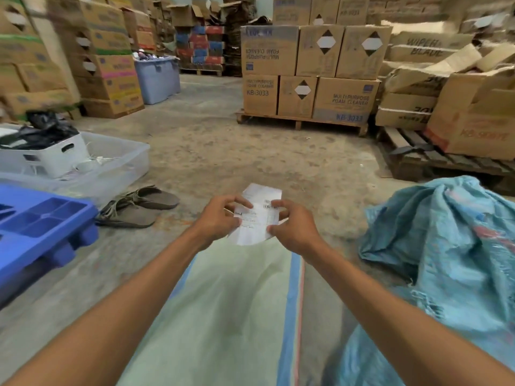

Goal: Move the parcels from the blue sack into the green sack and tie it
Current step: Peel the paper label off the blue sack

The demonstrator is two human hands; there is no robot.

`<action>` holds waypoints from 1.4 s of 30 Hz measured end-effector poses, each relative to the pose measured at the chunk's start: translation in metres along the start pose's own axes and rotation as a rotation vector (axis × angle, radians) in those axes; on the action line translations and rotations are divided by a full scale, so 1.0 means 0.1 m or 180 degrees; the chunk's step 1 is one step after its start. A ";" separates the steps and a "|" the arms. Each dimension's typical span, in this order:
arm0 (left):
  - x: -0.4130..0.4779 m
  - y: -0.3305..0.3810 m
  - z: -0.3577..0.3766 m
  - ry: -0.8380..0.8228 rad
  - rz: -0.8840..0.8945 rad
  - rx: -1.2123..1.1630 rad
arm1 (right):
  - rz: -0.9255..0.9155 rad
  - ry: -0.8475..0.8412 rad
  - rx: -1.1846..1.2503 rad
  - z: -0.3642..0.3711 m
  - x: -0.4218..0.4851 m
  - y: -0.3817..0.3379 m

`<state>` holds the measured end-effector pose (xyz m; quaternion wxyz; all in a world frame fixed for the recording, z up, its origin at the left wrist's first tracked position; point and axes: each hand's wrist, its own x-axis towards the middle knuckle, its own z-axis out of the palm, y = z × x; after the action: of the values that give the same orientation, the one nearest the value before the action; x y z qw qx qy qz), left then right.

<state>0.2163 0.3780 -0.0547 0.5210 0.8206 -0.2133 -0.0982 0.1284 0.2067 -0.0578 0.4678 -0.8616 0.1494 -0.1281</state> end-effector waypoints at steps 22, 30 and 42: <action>1.21 -1.93 1.01 -0.0668 -0.0601 0.2327 | -0.0210 -0.0789 -0.2900 1.19 0.89 1.51; 1.44 -1.88 0.80 -0.2038 0.0356 0.4599 | -0.0764 -0.1987 -0.2998 1.07 1.30 1.78; 1.36 -1.99 0.87 -0.1791 -0.0213 0.4633 | -0.0455 -0.2061 -0.3504 1.20 1.47 1.83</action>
<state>0.3533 0.3185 -0.2625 -0.2253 0.9061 -0.3233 -0.1536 0.2822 0.1490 -0.2642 -0.0312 -0.9786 -0.0132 0.2031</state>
